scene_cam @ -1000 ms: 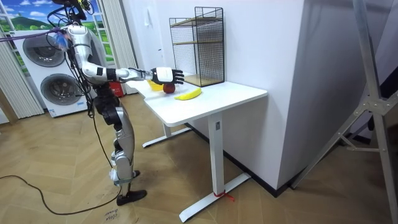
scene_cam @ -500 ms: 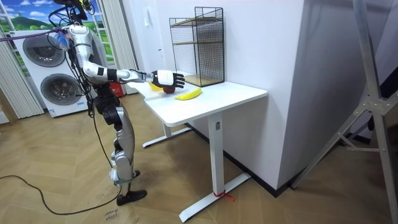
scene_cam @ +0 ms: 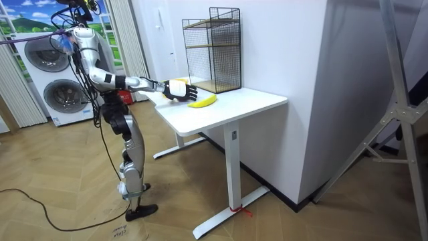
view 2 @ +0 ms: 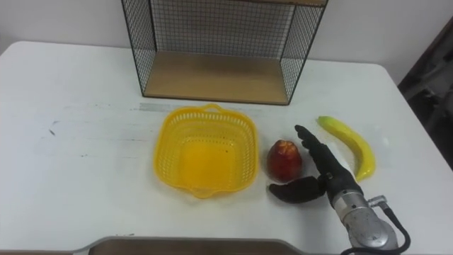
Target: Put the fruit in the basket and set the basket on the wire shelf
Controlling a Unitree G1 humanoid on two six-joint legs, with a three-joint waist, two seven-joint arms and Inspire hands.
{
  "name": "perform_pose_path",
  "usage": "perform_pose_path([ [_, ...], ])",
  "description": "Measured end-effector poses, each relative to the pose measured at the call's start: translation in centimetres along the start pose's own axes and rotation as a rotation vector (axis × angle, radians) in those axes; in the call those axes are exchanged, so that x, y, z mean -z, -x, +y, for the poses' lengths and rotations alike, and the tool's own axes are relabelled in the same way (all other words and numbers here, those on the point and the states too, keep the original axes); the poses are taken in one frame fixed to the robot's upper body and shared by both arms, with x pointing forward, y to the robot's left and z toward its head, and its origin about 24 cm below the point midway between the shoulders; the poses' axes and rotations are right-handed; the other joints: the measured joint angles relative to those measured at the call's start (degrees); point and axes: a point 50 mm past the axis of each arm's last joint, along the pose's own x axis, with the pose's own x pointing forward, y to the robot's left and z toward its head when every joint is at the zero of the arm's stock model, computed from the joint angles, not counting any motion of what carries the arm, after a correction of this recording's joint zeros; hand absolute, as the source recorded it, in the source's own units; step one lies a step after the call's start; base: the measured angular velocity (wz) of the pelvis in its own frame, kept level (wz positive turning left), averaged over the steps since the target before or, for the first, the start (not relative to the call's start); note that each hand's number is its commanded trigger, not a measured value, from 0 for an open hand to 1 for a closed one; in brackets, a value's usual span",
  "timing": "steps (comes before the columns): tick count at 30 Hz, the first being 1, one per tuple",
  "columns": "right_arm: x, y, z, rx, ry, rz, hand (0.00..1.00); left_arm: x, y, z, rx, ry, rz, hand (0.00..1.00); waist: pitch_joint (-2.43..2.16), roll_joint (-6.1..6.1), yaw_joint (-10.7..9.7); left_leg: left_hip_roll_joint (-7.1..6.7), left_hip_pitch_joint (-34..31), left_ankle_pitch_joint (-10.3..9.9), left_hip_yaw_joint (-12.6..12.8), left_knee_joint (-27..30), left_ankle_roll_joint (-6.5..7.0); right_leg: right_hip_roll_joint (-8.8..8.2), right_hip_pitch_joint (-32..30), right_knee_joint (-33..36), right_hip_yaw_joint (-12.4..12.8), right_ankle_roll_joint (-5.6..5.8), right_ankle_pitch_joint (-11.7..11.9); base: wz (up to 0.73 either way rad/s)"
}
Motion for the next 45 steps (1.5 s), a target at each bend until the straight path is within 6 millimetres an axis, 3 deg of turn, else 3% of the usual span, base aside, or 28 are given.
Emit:
perform_pose_path([
  [11,-0.02,-0.28,-0.02,-0.013,-0.003,0.004,0.00,-0.32,-0.06,0.07,0.005,0.000,-0.003,0.00,0.09,0.33,-0.02,0.07,0.11,-0.01,-0.06,-0.13,-0.01,0.02,0.19,0.05,-0.05,-0.08,0.05,0.00],
  [12,-0.03,-0.29,-0.01,-0.017,-0.003,0.004,0.28,-0.32,-0.06,0.07,0.005,0.000,-0.002,0.00,0.09,0.31,-0.07,0.07,0.07,-0.01,-0.07,-0.13,-0.01,0.02,0.17,0.06,-0.04,-0.08,0.05,0.00],
  [13,-0.06,-0.33,-0.01,-0.019,-0.003,0.003,1.00,-0.29,-0.06,0.07,0.004,0.000,0.001,0.00,0.09,0.31,-0.06,0.07,0.05,-0.01,-0.07,-0.12,-0.01,0.03,0.16,0.06,-0.04,-0.08,0.05,0.00],
  [27,-0.56,-0.89,-0.70,0.013,0.069,0.019,1.00,-0.23,-0.08,0.14,0.002,0.001,0.021,0.00,0.08,-0.13,-0.08,0.09,0.14,-0.01,-0.22,0.26,-0.01,0.09,0.27,0.07,0.00,-0.08,0.05,0.00],
  [45,0.15,-0.91,0.10,0.011,-0.064,0.035,1.00,-0.44,-0.11,0.06,0.006,-0.012,0.019,0.00,0.04,-0.11,-0.53,0.08,0.39,-0.03,-0.23,0.46,-0.01,0.03,0.92,0.04,-0.15,-0.15,0.11,0.00],
])
